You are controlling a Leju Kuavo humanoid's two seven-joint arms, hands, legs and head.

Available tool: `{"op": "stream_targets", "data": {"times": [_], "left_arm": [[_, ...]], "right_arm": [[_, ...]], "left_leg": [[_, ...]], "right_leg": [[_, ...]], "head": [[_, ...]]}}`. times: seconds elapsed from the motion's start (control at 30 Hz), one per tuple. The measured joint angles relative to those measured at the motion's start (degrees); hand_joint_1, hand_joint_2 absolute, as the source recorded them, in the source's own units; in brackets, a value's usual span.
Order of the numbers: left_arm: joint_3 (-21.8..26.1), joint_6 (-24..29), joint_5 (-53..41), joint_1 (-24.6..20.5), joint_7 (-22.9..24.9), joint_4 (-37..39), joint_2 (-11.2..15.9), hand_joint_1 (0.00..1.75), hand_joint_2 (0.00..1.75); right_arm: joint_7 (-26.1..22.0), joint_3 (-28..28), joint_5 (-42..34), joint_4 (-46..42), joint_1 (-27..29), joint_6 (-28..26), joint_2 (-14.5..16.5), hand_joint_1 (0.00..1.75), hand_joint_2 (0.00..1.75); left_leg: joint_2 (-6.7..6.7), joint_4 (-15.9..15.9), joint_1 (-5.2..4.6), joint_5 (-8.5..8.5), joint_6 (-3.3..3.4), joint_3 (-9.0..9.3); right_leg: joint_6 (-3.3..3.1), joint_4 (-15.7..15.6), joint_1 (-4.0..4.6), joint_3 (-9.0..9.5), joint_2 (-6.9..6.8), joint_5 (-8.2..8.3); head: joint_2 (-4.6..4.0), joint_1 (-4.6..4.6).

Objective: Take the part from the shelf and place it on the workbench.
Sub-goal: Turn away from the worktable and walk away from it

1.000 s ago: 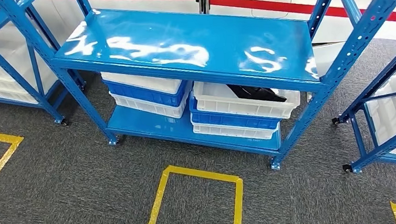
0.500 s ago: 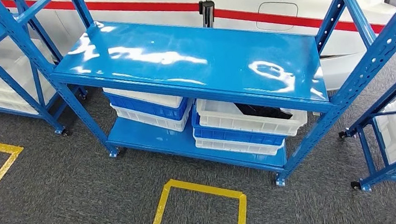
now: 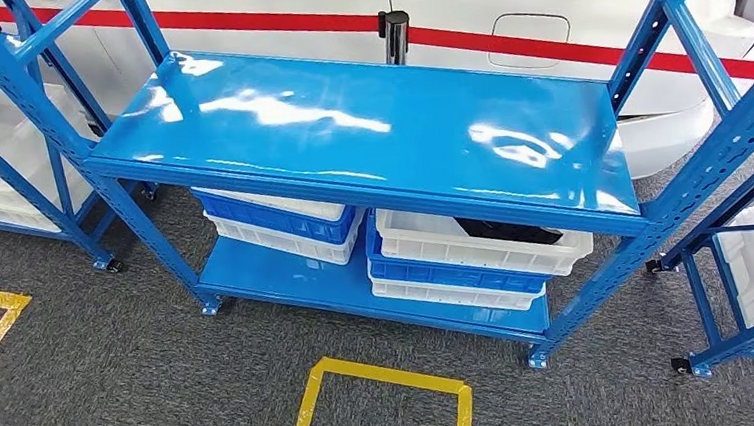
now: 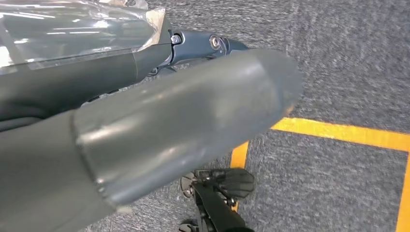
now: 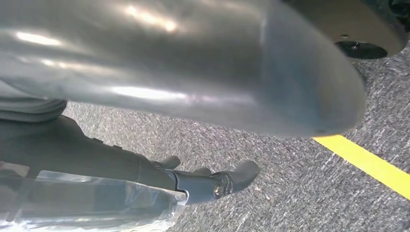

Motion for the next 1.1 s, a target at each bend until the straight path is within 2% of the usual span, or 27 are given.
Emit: {"op": "stream_targets", "data": {"times": [0.07,0.13,0.2,0.3,0.43,0.5,0.53,0.6,0.67,0.7,0.73,0.77,0.8,0.83,0.9,0.93,0.97,1.0,1.03,1.07,1.1], "left_arm": [[0.01,0.12,-0.01,-0.07,0.0,0.0,-0.07,0.0,0.0],[0.01,0.25,-0.02,-0.15,0.02,0.0,-0.05,0.0,0.0],[0.01,0.3,-0.05,-0.15,0.09,0.0,-0.05,0.0,0.0],[0.01,0.3,-0.11,-0.17,0.19,0.0,-0.05,0.0,0.0],[0.0,0.35,-0.11,-0.23,0.25,0.0,-0.05,0.0,0.0],[0.0,0.42,-0.13,-0.27,0.39,-0.01,-0.05,0.0,0.0],[-0.01,0.46,-0.14,-0.28,0.46,-0.01,-0.07,0.0,0.0],[-0.01,0.56,-0.17,-0.3,0.58,-0.02,-0.08,0.0,0.0],[0.01,0.64,-0.18,-0.31,0.65,-0.02,-0.07,0.0,0.0],[0.0,0.65,-0.18,-0.3,0.68,-0.02,-0.08,0.0,0.0],[0.0,0.66,-0.18,-0.3,0.71,-0.02,-0.12,0.0,0.0],[0.0,0.66,-0.18,-0.3,0.73,-0.02,-0.16,0.0,0.0],[0.0,0.65,-0.18,-0.3,0.74,-0.02,-0.22,0.0,0.0],[0.01,0.66,-0.18,-0.29,0.74,-0.02,-0.27,0.0,0.0],[0.0,0.68,-0.18,-0.26,0.75,-0.02,-0.31,0.0,0.0],[-0.01,0.7,-0.18,-0.25,0.76,-0.02,-0.31,0.0,0.0],[-0.01,0.72,-0.18,-0.26,0.78,-0.02,-0.32,0.0,0.0],[-0.01,0.75,-0.18,-0.3,0.79,-0.03,-0.32,0.0,0.0],[0.0,0.78,-0.18,-0.33,0.81,-0.04,-0.32,0.0,0.0],[0.0,0.82,-0.18,-0.35,0.83,-0.04,-0.33,0.0,0.0],[-0.01,0.86,-0.2,-0.33,0.89,-0.04,-0.35,0.0,0.0]], "right_arm": [[-0.03,0.0,-0.01,0.0,0.06,0.01,-0.06,0.0,0.0],[-0.05,0.0,-0.02,0.0,0.04,0.01,-0.07,0.0,0.0],[-0.07,0.0,-0.03,0.0,0.03,0.01,-0.05,0.0,0.0],[-0.08,0.0,-0.05,0.0,0.03,0.02,-0.03,0.0,0.0],[-0.09,0.0,-0.05,0.0,0.03,0.02,-0.02,0.0,0.0],[-0.09,0.0,-0.05,0.0,0.04,0.02,0.03,0.0,0.0],[-0.09,0.0,-0.05,0.0,0.04,0.02,0.04,0.0,0.0],[-0.09,0.0,-0.05,0.0,0.06,0.02,0.05,0.0,0.0],[-0.09,0.0,-0.05,0.0,0.13,0.02,0.02,0.0,0.0],[-0.09,0.0,-0.05,0.0,0.21,0.04,-0.02,0.0,0.0],[-0.09,0.0,-0.04,0.0,0.31,0.07,-0.07,0.0,0.0],[-0.09,0.0,-0.04,0.0,0.4,0.09,-0.13,0.0,0.0],[-0.09,0.0,-0.04,0.0,0.44,0.12,-0.19,0.0,0.0],[-0.09,0.0,-0.03,0.0,0.39,0.13,-0.24,0.0,0.0],[-0.09,0.0,-0.03,0.0,0.12,0.14,-0.28,0.0,0.0],[-0.09,0.0,-0.03,0.0,0.0,0.14,-0.28,0.0,0.0],[-0.09,0.0,-0.03,0.0,-0.05,0.14,-0.29,0.0,0.0],[-0.09,0.0,-0.03,0.0,-0.03,0.15,-0.3,0.0,0.0],[-0.09,-0.01,-0.03,0.0,0.03,0.19,-0.31,0.0,0.0],[-0.09,-0.01,-0.03,0.0,0.08,0.23,-0.31,0.0,0.0],[-0.09,-0.01,-0.03,0.0,0.07,0.33,-0.29,0.0,0.0]], "left_leg": [[-0.13,-0.16,-0.22,0.5,-0.17,0.23],[-0.27,-0.18,-0.61,0.42,0.13,0.45],[-0.31,-0.15,-0.85,0.23,0.53,0.57],[-0.32,-0.09,-1.01,-0.04,1.17,0.61],[-0.31,-0.07,-1.39,-0.26,1.95,0.66],[-0.23,-0.43,-1.38,-0.09,2.55,0.84],[-0.08,-0.77,-1.29,0.08,2.88,1.03],[0.44,-1.34,-1.09,0.34,3.56,1.36],[1.08,-1.4,-1.27,0.24,3.89,1.42],[1.37,-1.4,-1.42,0.18,3.95,1.46],[1.67,-1.39,-1.57,0.1,3.97,1.53],[1.93,-1.38,-1.69,0.02,3.94,1.65],[2.26,-1.38,-1.78,-0.09,3.84,1.84],[2.65,-1.36,-1.87,-0.25,3.66,2.1],[3.59,-1.26,-2.1,-0.77,3.06,2.66],[4.08,-1.25,-2.16,-1.02,2.73,2.89],[4.6,-1.28,-2.16,-1.22,2.42,3.1],[5.08,-1.24,-2.07,-1.39,2.13,3.21],[4.83,-0.83,-1.92,-1.82,1.76,3.23],[3.96,0.45,-1.72,-2.83,1.34,2.87],[2.68,3.15,-1.41,-4.54,0.85,1.83]], "right_leg": [[-0.7,-0.15,0.37,0.19,-0.1,-0.19],[-0.5,-0.48,0.35,0.37,-0.11,-0.06],[0.05,-0.99,0.11,0.66,-0.13,0.07],[1.33,-1.62,-0.27,0.88,-0.14,0.17],[2.36,-1.97,-0.66,0.99,-0.12,0.18],[2.94,-1.99,-0.81,1.09,-0.08,0.12],[3.04,-1.31,-0.82,0.91,-0.07,-0.29],[2.59,3.35,-0.77,-1.17,-0.08,-2.59],[1.92,11.38,-0.73,-5.57,-0.08,-5.72],[1.88,14.34,-0.68,-7.34,-0.09,-6.52],[2.05,15.27,-0.6,-8.12,-0.1,-6.35],[2.33,14.25,-0.5,-7.86,-0.16,-5.45],[2.6,10.95,-0.38,-6.43,-0.5,-3.79],[2.55,6.75,-0.18,-4.54,-1.6,-1.93],[1.88,0.52,0.38,-1.84,-3.55,0.8],[1.33,-0.55,0.64,-1.46,-3.98,1.31],[0.95,-0.66,0.8,-1.5,-3.48,1.48],[0.48,-0.83,0.42,-1.25,-2.8,1.64],[0.11,-1.05,0.1,-1.0,-2.19,1.83],[-0.3,-1.26,-0.3,-0.75,-1.62,2.07],[-0.64,-1.44,-0.71,-0.49,-0.98,2.29]], "head": [[0.0,0.1],[0.0,0.07],[0.0,0.06],[0.0,0.06],[0.0,0.05],[0.0,0.05],[0.0,0.08],[0.0,0.18],[0.0,0.27],[0.0,0.29],[0.0,0.29],[0.0,0.3],[0.0,0.3],[0.0,0.31],[0.0,0.25],[0.0,0.22],[0.0,0.2],[0.0,0.21],[0.0,0.2],[0.0,0.12],[0.0,0.04]]}}
